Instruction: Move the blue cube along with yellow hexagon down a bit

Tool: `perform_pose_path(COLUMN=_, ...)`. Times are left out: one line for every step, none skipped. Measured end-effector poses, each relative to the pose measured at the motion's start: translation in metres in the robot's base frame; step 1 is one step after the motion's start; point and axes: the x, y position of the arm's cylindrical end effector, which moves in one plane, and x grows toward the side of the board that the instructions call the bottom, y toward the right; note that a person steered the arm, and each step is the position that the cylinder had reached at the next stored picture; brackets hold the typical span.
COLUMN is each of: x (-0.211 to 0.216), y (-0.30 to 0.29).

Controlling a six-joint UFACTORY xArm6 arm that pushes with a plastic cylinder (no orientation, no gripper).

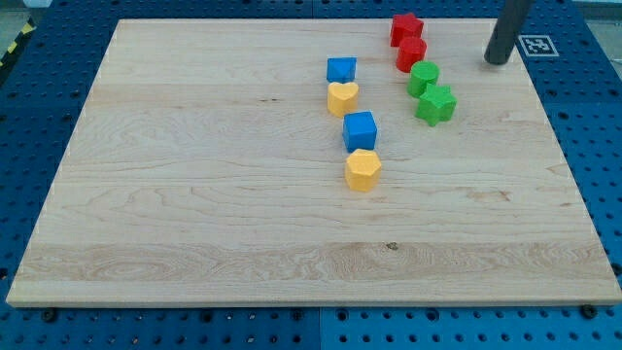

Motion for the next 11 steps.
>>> perform_pose_path(x=0.069, y=0.000)
perform_pose_path(x=0.117, y=0.000)
perform_pose_path(x=0.125, y=-0.001)
perform_pose_path(x=0.154, y=-0.029)
perform_pose_path(x=0.158, y=-0.076)
perform_pose_path(x=0.132, y=-0.121)
perform_pose_path(x=0.112, y=-0.150)
perform_pose_path(x=0.094, y=-0.167)
perform_pose_path(x=0.074, y=-0.189)
perform_pose_path(x=0.072, y=-0.213)
perform_pose_path(x=0.085, y=-0.213)
